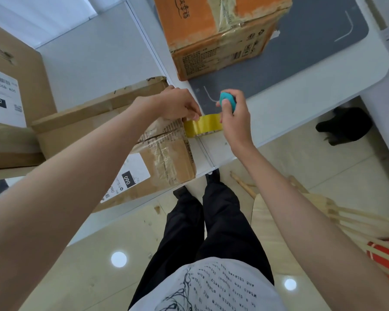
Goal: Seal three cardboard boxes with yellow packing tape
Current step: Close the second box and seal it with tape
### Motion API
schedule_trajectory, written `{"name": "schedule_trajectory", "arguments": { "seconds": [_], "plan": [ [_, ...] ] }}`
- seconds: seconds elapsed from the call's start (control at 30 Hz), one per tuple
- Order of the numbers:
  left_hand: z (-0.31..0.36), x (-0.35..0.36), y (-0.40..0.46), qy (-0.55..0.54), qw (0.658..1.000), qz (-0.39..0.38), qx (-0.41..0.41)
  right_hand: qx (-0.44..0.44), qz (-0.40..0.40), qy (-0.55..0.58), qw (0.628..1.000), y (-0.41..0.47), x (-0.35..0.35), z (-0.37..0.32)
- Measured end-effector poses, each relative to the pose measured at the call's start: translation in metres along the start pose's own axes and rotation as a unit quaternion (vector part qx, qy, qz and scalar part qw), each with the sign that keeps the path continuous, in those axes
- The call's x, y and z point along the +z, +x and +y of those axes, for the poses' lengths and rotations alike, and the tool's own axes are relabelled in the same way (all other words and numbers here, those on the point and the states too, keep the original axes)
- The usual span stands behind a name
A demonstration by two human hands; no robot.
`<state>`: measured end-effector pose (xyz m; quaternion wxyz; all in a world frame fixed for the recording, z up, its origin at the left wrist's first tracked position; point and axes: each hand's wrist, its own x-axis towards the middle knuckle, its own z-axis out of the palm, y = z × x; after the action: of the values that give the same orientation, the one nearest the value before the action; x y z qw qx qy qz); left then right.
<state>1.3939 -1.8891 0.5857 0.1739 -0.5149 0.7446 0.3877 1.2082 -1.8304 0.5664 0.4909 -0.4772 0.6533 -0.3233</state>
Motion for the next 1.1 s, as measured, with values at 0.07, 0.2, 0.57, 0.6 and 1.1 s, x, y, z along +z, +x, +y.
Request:
{"name": "schedule_trajectory", "arguments": {
  "seconds": [0.07,0.2,0.57,0.6,1.1],
  "plan": [
    [0.002,-0.001,0.001,-0.01,1.0,-0.009,-0.007,0.05,-0.037,0.018,0.998,-0.017,-0.002,0.002],
    [0.003,-0.003,0.004,-0.035,0.999,-0.015,-0.022,0.026,-0.091,-0.016,0.995,-0.046,0.001,0.007],
    [0.008,-0.003,0.002,-0.097,0.994,-0.001,-0.054,-0.046,-0.139,-0.173,0.974,-0.067,0.023,-0.001],
    [0.009,-0.003,0.002,-0.098,0.994,0.002,-0.055,-0.044,-0.135,-0.174,0.974,-0.066,0.024,-0.004],
    [0.012,-0.003,0.001,-0.082,0.995,0.019,-0.061,-0.094,-0.084,-0.305,0.944,-0.053,0.044,-0.013]
  ]
}}
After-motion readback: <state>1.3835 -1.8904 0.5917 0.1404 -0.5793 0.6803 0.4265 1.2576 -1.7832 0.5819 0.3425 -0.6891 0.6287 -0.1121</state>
